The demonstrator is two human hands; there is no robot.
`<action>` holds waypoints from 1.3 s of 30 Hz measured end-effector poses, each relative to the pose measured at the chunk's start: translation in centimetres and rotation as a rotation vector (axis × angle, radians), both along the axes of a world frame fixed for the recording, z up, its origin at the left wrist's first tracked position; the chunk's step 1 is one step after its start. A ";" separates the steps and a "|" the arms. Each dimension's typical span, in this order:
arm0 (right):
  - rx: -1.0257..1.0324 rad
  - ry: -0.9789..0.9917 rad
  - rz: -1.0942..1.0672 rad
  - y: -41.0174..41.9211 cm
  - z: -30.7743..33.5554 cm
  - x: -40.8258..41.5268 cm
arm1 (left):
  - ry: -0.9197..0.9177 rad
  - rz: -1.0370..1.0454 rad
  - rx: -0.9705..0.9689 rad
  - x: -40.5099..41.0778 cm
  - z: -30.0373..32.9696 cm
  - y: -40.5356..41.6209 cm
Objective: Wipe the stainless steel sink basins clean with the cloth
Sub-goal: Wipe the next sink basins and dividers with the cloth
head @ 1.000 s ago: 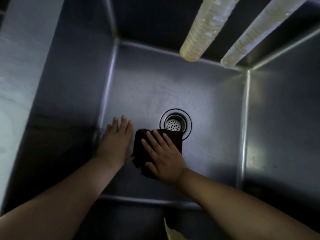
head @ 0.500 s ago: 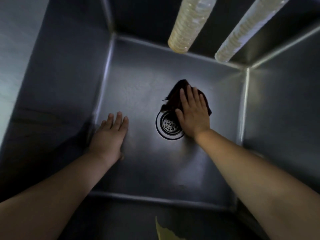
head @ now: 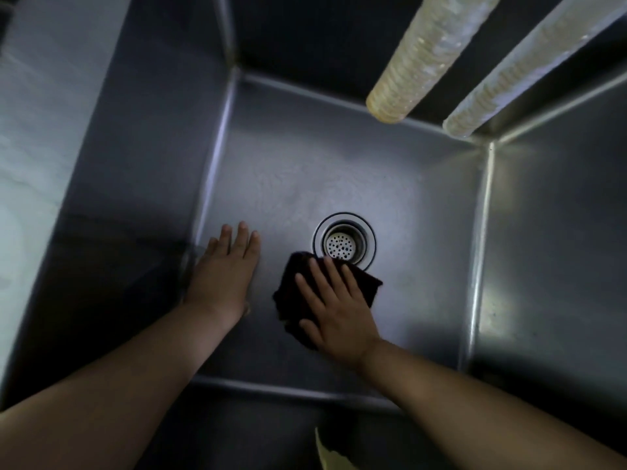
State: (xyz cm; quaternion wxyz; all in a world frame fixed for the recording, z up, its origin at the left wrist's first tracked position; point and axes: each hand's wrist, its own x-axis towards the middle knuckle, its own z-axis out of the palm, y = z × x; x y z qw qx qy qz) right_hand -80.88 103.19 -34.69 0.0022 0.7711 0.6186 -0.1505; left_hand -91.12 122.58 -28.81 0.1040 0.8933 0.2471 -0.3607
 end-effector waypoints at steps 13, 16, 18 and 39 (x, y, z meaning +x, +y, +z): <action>0.065 -0.103 -0.337 14.2 -0.3 14.1 | -0.031 0.032 -0.008 -0.1 -0.3 0.2; 0.040 -0.175 -0.536 10.4 -0.1 17.6 | -0.040 0.041 -0.006 -0.2 -0.4 0.2; -0.001 -0.198 -0.674 6.7 0.3 19.2 | -0.049 0.051 -0.008 -0.3 -0.5 0.2; 0.061 -0.128 -0.213 26.9 -0.2 6.2 | -0.172 0.103 0.003 0.0 -1.1 0.0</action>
